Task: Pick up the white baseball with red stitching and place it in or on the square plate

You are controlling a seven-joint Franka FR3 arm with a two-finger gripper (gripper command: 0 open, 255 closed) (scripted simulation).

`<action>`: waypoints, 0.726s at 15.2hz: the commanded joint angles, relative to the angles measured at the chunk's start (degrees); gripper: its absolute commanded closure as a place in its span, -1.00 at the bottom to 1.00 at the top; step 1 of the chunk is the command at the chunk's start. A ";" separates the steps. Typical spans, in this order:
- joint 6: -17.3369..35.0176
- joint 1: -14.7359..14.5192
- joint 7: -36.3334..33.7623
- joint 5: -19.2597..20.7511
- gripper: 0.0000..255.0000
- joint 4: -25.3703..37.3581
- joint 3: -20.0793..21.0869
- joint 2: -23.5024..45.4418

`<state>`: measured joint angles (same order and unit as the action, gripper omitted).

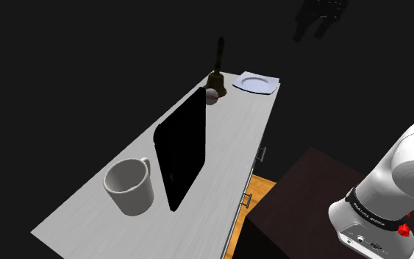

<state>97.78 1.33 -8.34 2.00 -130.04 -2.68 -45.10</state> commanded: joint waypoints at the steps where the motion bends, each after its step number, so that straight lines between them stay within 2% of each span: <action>1: 0.00 0.00 0.00 0.00 -1.00 0.00 0.00 0.00; 11: 8.38 -2.34 -0.95 -2.10 -1.00 7.00 1.80 21.34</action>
<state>105.35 -0.75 -9.11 0.13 -124.02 -1.14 -26.20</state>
